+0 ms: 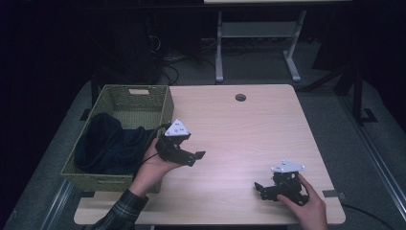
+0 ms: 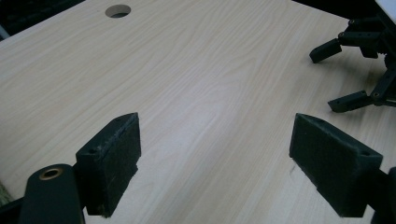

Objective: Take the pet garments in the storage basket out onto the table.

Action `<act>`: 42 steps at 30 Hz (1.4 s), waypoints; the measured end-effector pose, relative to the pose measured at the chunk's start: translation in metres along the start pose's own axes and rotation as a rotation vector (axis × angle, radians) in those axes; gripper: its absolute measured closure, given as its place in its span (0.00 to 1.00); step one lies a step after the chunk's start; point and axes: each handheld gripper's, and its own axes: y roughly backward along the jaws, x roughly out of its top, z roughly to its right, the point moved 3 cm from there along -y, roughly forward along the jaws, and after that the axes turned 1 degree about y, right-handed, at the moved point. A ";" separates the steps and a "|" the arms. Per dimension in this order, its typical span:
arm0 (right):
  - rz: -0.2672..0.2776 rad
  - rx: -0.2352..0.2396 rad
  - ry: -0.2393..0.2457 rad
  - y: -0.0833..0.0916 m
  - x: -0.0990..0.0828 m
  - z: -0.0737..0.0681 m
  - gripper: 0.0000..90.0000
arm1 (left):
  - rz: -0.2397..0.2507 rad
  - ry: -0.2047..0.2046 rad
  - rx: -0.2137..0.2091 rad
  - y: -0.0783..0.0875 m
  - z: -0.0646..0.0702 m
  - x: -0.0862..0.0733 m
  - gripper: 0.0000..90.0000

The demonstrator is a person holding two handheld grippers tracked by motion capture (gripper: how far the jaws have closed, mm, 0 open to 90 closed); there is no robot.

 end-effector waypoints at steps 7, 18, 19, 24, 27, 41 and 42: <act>0.001 0.001 0.002 0.000 0.000 0.000 0.01 | 0.018 0.006 0.020 0.008 -0.008 0.004 0.18; 0.001 0.001 0.002 0.000 0.000 0.000 0.01 | 0.031 0.033 0.050 0.023 -0.023 -0.001 0.18; 0.001 0.001 0.002 0.000 0.000 0.000 0.01 | 0.032 0.037 0.053 0.024 -0.024 -0.002 0.18; 0.001 0.001 0.001 0.000 0.000 0.000 0.01 | 0.028 0.053 0.067 0.029 -0.032 -0.006 0.18; 0.001 0.001 0.001 0.000 0.000 0.000 0.01 | 0.021 0.053 0.081 0.032 -0.036 -0.008 0.18; 0.000 0.002 0.002 0.000 0.000 0.000 0.01 | 0.011 0.090 0.115 0.043 -0.053 -0.018 0.18; 0.000 0.002 0.002 0.000 0.000 0.000 0.01 | 0.011 0.094 0.118 0.044 -0.054 -0.019 0.18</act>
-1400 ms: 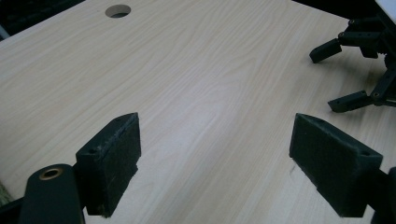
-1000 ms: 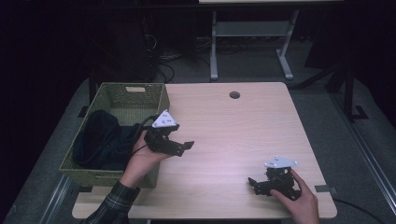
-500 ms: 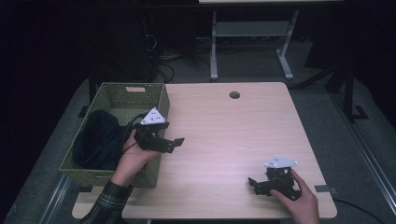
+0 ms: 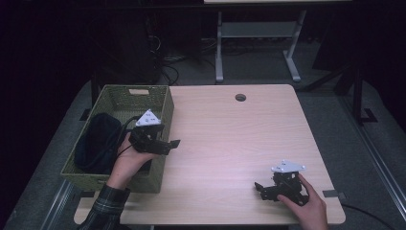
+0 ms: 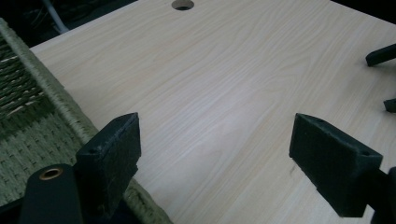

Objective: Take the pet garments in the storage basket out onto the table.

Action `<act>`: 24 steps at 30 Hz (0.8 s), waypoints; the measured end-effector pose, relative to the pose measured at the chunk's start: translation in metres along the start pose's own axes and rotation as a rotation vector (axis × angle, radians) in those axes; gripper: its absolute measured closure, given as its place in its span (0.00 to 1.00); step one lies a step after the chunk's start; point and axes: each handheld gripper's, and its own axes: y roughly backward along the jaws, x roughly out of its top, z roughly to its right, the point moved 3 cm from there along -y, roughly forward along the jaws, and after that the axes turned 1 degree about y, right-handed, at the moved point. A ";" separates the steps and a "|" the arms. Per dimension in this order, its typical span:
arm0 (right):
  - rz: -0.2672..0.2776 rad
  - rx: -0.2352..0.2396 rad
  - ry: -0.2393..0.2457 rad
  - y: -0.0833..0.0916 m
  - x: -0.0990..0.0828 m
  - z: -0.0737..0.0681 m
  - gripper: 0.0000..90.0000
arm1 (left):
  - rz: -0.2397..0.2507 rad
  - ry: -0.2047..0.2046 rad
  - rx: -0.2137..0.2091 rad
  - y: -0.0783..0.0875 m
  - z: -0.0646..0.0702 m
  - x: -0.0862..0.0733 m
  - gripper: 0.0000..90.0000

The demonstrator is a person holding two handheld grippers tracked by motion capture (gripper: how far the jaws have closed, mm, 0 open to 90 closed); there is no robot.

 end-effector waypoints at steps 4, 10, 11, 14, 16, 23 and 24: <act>0.000 0.000 0.000 0.000 0.000 0.000 0.01 | 0.002 -0.001 0.016 0.004 -0.006 -0.002 0.18; 0.001 0.001 -0.001 0.000 0.000 0.000 0.01 | -0.001 0.015 0.039 0.009 -0.017 -0.006 0.18; 0.000 0.001 -0.001 0.000 0.000 0.000 0.01 | -0.003 0.020 0.043 0.010 -0.018 -0.007 0.18; 0.001 0.001 0.000 0.000 0.000 0.000 0.01 | -0.005 0.028 0.051 0.011 -0.022 -0.010 0.18; 0.001 0.001 0.000 0.000 0.000 0.000 0.01 | -0.008 0.032 0.056 0.012 -0.024 -0.012 0.18; 0.001 0.001 0.000 0.000 0.000 0.000 0.01 | -0.008 0.039 0.060 0.016 -0.030 -0.015 0.18; 0.001 0.001 0.001 0.000 0.000 0.000 0.01 | -0.009 0.041 0.062 0.017 -0.032 -0.016 0.18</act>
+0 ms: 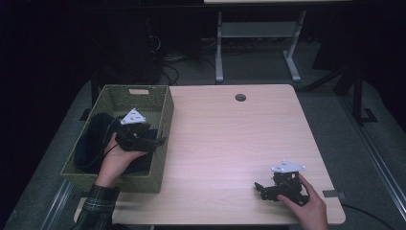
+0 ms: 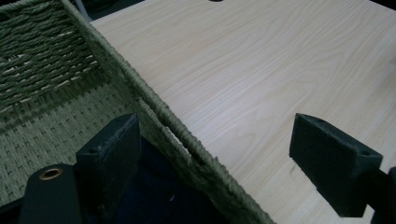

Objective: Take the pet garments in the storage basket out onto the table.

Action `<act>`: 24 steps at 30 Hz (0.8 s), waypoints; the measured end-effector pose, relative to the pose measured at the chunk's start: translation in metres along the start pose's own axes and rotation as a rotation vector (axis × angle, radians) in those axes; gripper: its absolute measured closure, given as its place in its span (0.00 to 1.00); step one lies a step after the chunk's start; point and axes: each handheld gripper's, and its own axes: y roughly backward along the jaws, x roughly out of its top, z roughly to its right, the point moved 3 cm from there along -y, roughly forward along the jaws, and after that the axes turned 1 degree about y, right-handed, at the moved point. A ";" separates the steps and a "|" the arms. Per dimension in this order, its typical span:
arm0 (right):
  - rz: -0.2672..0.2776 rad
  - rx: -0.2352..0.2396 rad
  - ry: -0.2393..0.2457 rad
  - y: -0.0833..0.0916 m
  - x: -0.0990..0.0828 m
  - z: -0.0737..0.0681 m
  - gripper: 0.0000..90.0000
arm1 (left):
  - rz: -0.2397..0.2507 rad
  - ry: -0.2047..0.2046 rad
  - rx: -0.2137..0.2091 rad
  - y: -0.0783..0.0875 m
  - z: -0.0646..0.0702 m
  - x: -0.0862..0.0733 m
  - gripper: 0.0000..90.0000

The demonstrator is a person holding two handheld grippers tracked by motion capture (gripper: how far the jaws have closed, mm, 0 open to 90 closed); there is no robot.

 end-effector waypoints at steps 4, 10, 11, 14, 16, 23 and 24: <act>-0.001 0.001 -0.001 0.000 0.000 0.000 0.01 | -0.007 0.009 0.025 0.003 -0.007 -0.003 0.18; 0.000 0.000 0.001 0.000 0.000 0.000 0.01 | -0.012 0.032 0.050 0.006 -0.017 -0.009 0.18; 0.000 0.000 0.001 0.000 0.000 0.000 0.01 | -0.010 0.037 0.052 0.006 -0.018 -0.010 0.18; 0.000 0.000 0.001 0.000 0.000 0.000 0.01 | -0.015 0.040 0.066 0.008 -0.024 -0.013 0.18; 0.000 0.000 -0.002 0.000 0.000 0.000 0.01 | -0.018 0.047 0.078 0.010 -0.028 -0.015 0.18; 0.000 0.000 -0.002 0.000 0.000 0.000 0.01 | -0.023 0.062 0.111 0.015 -0.038 -0.020 0.18; 0.000 0.000 -0.003 0.000 0.000 0.000 0.01 | -0.025 0.065 0.118 0.017 -0.039 -0.020 0.18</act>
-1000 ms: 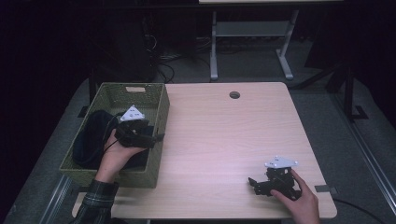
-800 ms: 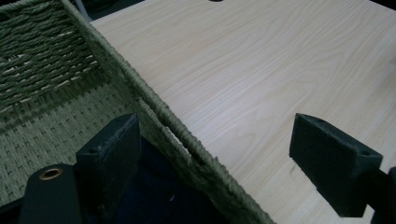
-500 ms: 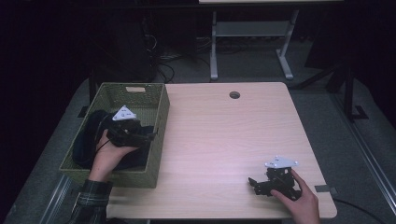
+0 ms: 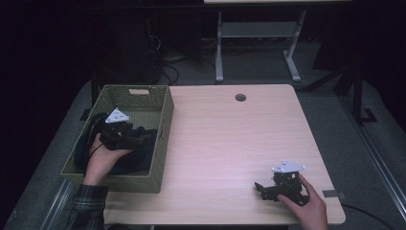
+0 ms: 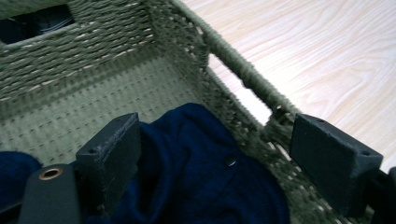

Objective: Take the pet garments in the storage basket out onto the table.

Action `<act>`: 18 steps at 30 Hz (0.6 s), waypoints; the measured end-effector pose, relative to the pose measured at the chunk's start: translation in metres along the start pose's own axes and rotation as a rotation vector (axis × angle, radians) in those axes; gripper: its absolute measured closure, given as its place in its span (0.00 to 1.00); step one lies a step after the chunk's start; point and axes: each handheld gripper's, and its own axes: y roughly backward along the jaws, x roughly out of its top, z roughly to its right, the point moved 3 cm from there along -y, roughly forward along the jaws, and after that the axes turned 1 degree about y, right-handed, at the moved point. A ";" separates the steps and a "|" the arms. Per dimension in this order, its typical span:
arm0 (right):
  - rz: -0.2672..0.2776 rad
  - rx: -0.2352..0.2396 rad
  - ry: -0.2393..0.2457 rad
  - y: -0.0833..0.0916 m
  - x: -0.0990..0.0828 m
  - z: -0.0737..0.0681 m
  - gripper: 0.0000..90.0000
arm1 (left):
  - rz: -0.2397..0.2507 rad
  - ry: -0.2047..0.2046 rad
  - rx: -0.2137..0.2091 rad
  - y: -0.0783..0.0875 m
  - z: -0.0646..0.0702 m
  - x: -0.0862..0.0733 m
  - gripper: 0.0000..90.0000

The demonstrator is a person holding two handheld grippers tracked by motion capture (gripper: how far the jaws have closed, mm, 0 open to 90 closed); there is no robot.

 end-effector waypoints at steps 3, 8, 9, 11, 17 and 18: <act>0.001 -0.001 0.000 0.000 0.000 0.000 0.01 | -0.007 0.001 0.022 0.003 -0.006 -0.002 0.18; 0.000 0.000 0.001 0.000 0.000 0.000 0.01 | -0.023 0.015 0.052 0.008 -0.018 -0.007 0.18; 0.000 0.000 0.001 0.000 0.000 0.000 0.01 | -0.026 0.016 0.056 0.008 -0.020 -0.008 0.18; 0.000 0.000 0.001 0.000 0.000 0.000 0.01 | -0.035 0.019 0.073 0.010 -0.025 -0.010 0.18; 0.000 0.000 0.001 0.000 0.000 0.000 0.01 | -0.069 0.039 0.120 0.014 -0.041 -0.019 0.18; 0.000 0.000 0.002 0.000 0.000 0.000 0.01 | -0.070 0.040 0.121 0.014 -0.042 -0.020 0.19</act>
